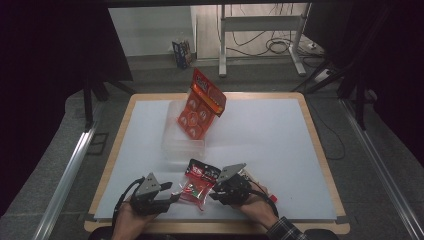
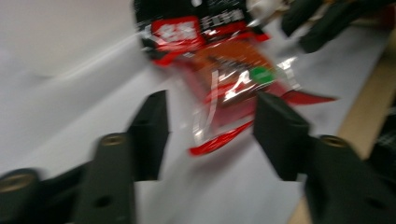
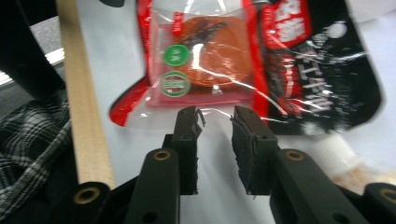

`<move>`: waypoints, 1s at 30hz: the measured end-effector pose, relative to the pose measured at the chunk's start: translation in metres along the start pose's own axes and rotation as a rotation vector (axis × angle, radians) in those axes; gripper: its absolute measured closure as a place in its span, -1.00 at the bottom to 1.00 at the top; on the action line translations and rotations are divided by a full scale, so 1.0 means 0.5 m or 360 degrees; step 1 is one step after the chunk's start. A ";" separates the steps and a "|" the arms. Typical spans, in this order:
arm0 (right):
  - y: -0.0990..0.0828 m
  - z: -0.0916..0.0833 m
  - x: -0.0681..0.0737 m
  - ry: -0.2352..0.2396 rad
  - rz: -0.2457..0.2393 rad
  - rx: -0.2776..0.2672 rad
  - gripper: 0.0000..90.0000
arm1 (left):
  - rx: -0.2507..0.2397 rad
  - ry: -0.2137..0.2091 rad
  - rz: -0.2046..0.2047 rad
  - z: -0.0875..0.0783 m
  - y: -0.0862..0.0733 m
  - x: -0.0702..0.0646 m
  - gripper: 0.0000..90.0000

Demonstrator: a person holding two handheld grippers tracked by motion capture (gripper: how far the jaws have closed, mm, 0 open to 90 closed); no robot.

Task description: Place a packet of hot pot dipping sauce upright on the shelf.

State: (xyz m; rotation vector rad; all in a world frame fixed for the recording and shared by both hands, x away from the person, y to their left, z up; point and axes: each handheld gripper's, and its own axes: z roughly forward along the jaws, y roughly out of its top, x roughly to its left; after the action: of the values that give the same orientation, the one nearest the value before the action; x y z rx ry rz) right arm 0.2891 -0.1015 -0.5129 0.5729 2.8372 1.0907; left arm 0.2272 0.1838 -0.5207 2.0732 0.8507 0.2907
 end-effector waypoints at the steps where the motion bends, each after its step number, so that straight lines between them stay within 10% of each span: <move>1: -0.001 -0.002 -0.004 -0.0011 0.0000 -0.0006 0.49 | -0.0002 -0.0021 0.0002 0.004 0.002 -0.002 0.42; 7: -0.003 -0.015 -0.022 -0.0076 0.0034 -0.0033 0.31 | -0.0002 -0.0105 0.0058 0.029 0.018 -0.024 0.98; 18: -0.004 -0.035 -0.051 -0.0158 0.0095 -0.0072 -0.08 | 0.0193 -0.0146 0.0085 0.065 0.008 -0.027 1.00; 30: 0.015 -0.026 -0.071 -0.0012 0.0196 -0.0147 -0.44 | 0.0238 -0.0170 0.0115 0.068 -0.004 -0.033 1.00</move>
State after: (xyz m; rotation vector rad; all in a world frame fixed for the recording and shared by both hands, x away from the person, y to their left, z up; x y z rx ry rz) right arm 0.3222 -0.1173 -0.5010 0.7507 2.7601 1.2283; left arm 0.2303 0.1522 -0.5413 2.2405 0.7542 0.1569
